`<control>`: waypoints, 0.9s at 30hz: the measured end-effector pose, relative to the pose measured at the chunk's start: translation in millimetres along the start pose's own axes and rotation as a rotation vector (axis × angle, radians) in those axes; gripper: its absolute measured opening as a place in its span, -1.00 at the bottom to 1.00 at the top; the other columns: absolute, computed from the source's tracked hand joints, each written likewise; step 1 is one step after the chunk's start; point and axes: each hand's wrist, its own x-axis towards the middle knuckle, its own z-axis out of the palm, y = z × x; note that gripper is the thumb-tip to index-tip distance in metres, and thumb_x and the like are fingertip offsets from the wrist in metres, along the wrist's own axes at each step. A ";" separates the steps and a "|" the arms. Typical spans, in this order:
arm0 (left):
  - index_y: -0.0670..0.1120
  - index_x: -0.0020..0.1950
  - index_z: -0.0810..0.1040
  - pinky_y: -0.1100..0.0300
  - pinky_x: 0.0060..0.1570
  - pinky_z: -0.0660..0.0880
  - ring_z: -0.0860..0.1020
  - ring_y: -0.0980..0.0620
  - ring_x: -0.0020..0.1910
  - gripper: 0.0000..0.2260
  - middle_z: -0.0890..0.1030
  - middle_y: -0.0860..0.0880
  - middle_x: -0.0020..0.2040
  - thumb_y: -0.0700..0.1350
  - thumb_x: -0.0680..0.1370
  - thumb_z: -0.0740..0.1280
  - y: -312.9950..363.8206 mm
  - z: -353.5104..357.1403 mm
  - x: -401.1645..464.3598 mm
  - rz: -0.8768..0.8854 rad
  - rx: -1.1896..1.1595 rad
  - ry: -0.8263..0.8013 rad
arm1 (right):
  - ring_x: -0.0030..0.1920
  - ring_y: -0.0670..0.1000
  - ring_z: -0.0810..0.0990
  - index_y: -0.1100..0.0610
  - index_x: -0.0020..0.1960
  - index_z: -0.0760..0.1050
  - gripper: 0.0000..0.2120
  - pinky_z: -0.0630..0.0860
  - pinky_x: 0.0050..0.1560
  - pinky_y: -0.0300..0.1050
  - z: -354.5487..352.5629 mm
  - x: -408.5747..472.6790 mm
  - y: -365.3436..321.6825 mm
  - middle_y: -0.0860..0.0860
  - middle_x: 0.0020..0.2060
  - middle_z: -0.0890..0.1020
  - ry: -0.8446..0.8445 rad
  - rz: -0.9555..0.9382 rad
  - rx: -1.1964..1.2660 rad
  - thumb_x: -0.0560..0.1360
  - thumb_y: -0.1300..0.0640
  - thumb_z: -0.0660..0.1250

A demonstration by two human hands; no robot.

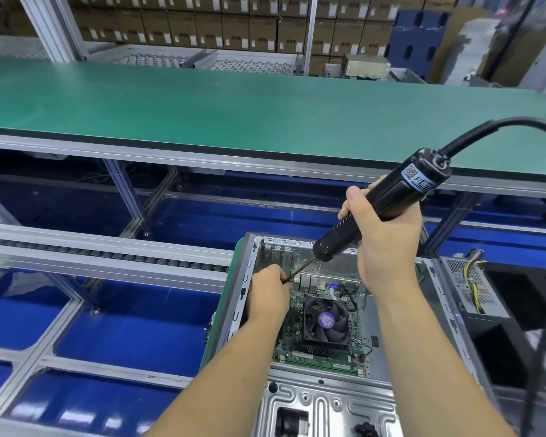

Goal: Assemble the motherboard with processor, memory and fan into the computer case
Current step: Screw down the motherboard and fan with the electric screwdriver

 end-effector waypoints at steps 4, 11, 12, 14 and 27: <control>-0.06 -0.07 0.48 0.04 -0.18 0.62 0.59 0.02 -0.22 -0.90 0.58 0.01 -0.19 -0.18 0.56 0.39 -0.6 1.1 -0.4 0.010 0.004 0.002 | -0.22 0.13 0.59 -0.14 -0.18 0.56 -0.83 0.58 -0.06 0.12 0.3 -0.9 0.6 0.02 -0.28 0.62 -0.011 -0.003 -0.006 0.35 -0.03 0.55; -0.04 -0.11 0.52 0.15 -0.25 0.59 0.56 0.08 -0.27 -0.91 0.56 0.04 -0.22 -0.15 0.56 0.40 -0.6 1.0 -0.1 -0.002 0.014 0.008 | -0.19 0.16 0.59 -0.19 -0.19 0.58 -0.86 0.57 -0.04 0.09 1.8 -2.0 0.2 0.00 -0.27 0.62 -0.031 -0.022 -0.031 0.35 -0.05 0.54; -0.04 -0.11 0.52 0.17 -0.26 0.59 0.56 0.08 -0.27 -0.91 0.56 0.04 -0.21 -0.15 0.56 0.40 -0.5 0.9 0.0 0.000 0.017 0.008 | -0.18 0.16 0.59 -0.19 -0.18 0.59 -0.86 0.57 -0.04 0.10 1.8 -2.0 0.2 0.00 -0.27 0.62 -0.035 -0.028 -0.033 0.35 -0.05 0.54; -0.05 -0.09 0.54 0.15 -0.23 0.59 0.57 0.07 -0.25 -0.94 0.58 0.02 -0.19 -0.16 0.56 0.39 -0.5 0.7 0.5 0.008 0.022 0.002 | -0.18 0.18 0.59 -0.20 -0.17 0.59 -0.86 0.58 -0.04 0.11 1.6 -1.6 0.3 -0.01 -0.26 0.62 -0.036 -0.035 -0.043 0.35 -0.05 0.54; -0.03 -0.07 0.55 0.21 -0.28 0.55 0.57 0.10 -0.26 -0.95 0.60 0.03 -0.16 -0.16 0.57 0.38 -1.4 1.8 2.0 0.006 0.000 0.001 | -0.22 0.12 0.58 -0.19 -0.20 0.58 -0.86 0.59 -0.04 0.12 -0.4 1.4 -4.6 -0.02 -0.29 0.62 -0.034 -0.040 -0.022 0.35 -0.02 0.53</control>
